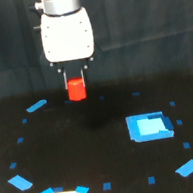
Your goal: Pick up the red object from the table
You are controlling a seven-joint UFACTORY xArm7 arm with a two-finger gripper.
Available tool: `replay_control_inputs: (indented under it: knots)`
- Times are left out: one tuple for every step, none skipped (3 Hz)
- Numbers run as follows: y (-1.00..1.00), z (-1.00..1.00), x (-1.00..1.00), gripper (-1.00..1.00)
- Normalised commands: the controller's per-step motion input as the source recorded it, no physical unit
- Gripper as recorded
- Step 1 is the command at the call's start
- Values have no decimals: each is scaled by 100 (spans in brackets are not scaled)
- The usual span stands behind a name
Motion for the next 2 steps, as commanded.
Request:
replay_control_inputs:
  knots:
    - [-31,-100,17,-87]
    - [-18,-94,11,-63]
